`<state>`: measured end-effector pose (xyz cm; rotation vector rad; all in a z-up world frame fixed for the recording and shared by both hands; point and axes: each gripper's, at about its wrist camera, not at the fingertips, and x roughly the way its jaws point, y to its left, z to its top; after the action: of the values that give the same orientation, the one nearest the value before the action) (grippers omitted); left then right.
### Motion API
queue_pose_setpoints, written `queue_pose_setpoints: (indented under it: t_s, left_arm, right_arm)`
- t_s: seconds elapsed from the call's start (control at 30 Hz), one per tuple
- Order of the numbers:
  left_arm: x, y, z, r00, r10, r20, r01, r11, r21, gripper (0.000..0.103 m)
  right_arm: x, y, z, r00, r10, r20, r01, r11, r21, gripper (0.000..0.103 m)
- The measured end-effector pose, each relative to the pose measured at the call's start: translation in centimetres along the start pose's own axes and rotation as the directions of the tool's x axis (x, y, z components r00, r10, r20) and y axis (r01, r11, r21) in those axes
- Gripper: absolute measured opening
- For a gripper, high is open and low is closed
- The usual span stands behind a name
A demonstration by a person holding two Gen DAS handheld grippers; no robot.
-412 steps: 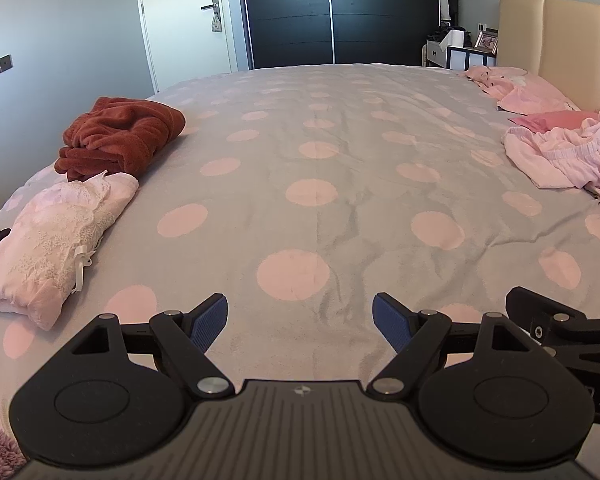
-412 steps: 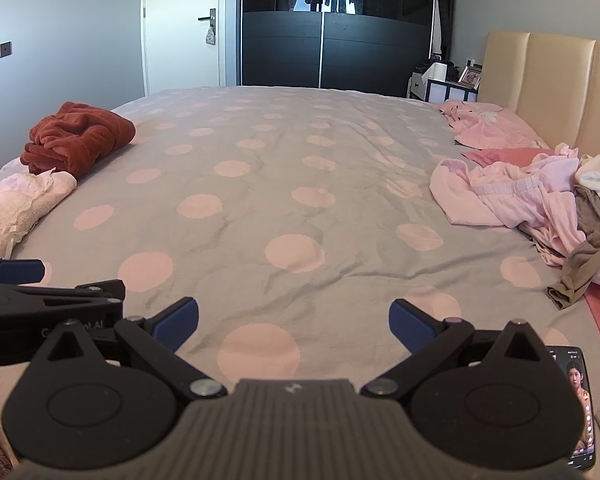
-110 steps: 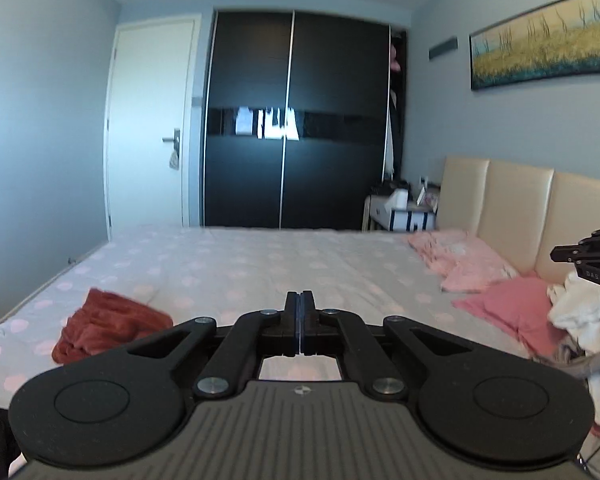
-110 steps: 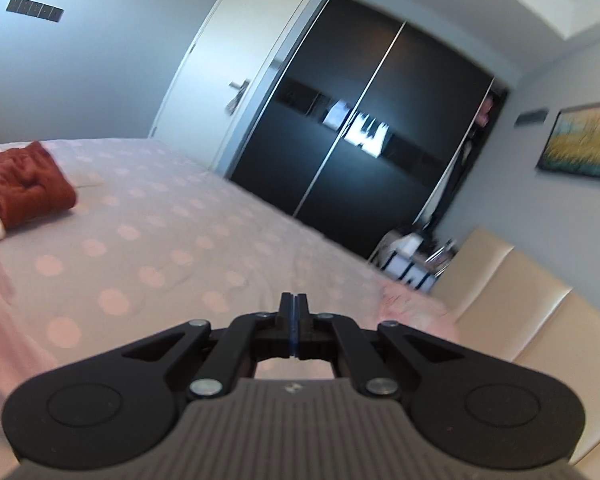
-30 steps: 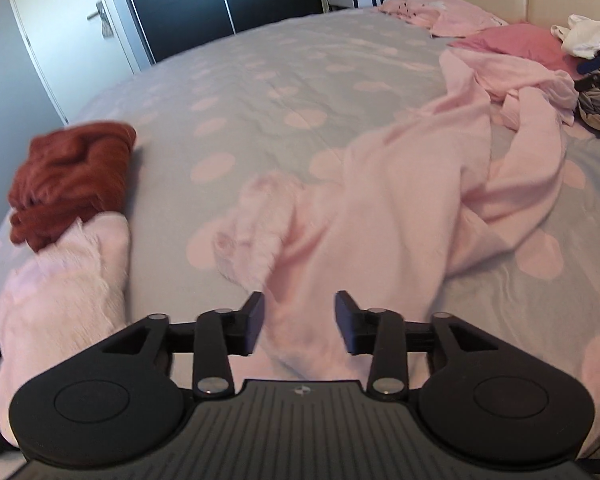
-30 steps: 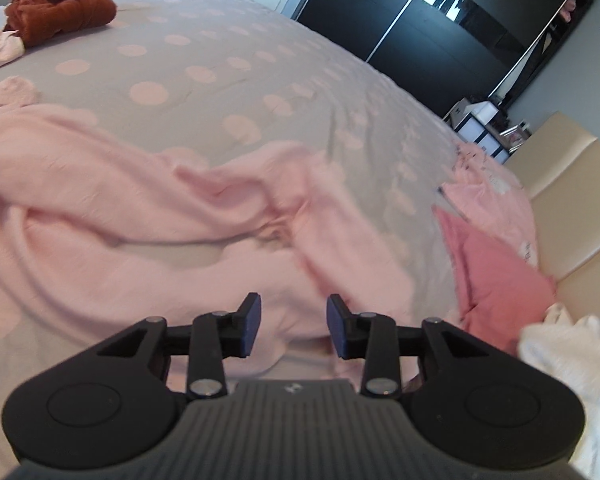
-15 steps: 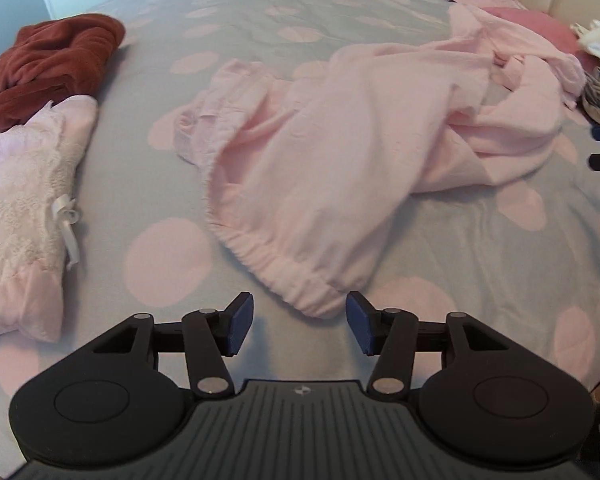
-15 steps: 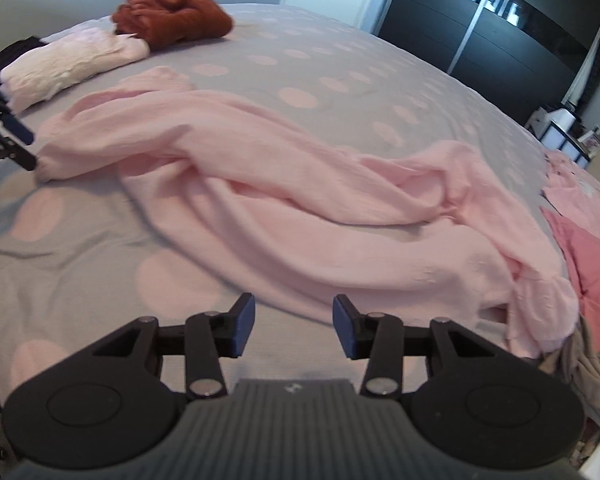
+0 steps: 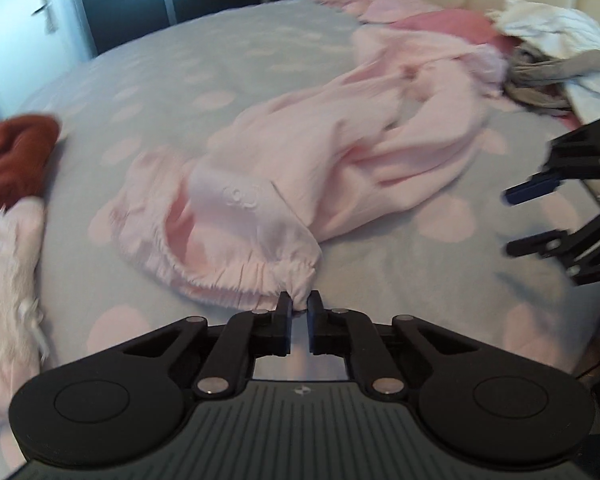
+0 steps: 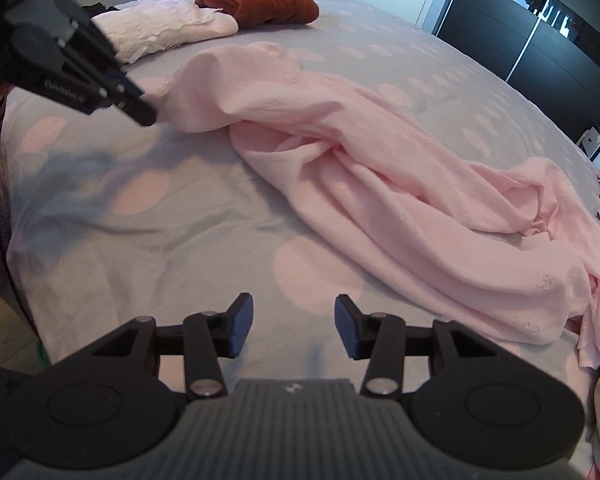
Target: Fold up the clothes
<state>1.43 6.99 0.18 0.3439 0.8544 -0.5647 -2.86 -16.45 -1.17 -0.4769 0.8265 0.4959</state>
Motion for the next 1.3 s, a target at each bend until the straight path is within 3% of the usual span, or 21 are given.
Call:
queue_pose_setpoints:
  t_s: [0.17,0.37,0.5,0.57,0.8,1.07,1.1,1.3]
  left_arm:
    - [-0.8,-4.9,1.5,0.992,-0.125,0.034,0.122,0.990,0.074,0.004]
    - [-1.7,-10.6,3.6,0.956,-0.284,0.080,0.271,0.953,0.138,0.004]
    - [-0.7,-13.4,3.8,0.941,-0.332,0.069,0.317,0.933,0.169,0.005]
    - [0.0,-14.0,3.3,0.946,-0.322,0.038,0.311,0.935,0.172,0.007]
    - [0.5,-12.3,0.9,0.962,-0.270,-0.049,0.275,0.948,0.161,0.039]
    - [-0.6,-7.4,0.4,0.992,-0.115,-0.044,0.121,0.973,0.196,0.041]
    - [-0.7,-6.5,0.4,0.995,-0.093,-0.039,0.099,0.976,0.195,0.041]
    - [0.3,-0.9,1.2,0.999,0.035,-0.025,-0.032,0.992,0.122,0.041]
  right_arm:
    - [-1.2,0.5,0.0,1.000,0.000,0.012,0.000,1.000,0.007,0.053]
    - [-2.3,0.4,-1.0,0.999,-0.033,-0.037,0.033,0.999,-0.001,0.055]
    - [-2.4,-0.6,-2.6,0.993,-0.071,-0.091,0.074,0.997,0.024,0.055]
    - [-2.6,-1.0,-3.3,0.991,-0.082,-0.104,0.087,0.995,0.040,0.055]
    - [-3.5,-0.3,-4.2,0.991,-0.099,-0.086,0.102,0.994,0.033,0.054]
    - [-4.1,1.9,-4.4,0.996,-0.066,-0.062,0.063,0.997,-0.051,0.048]
    - [-4.0,2.3,-4.4,0.996,-0.059,-0.062,0.055,0.996,-0.068,0.043]
    - [-2.1,4.3,-4.3,0.994,-0.091,-0.064,0.078,0.980,-0.183,0.043]
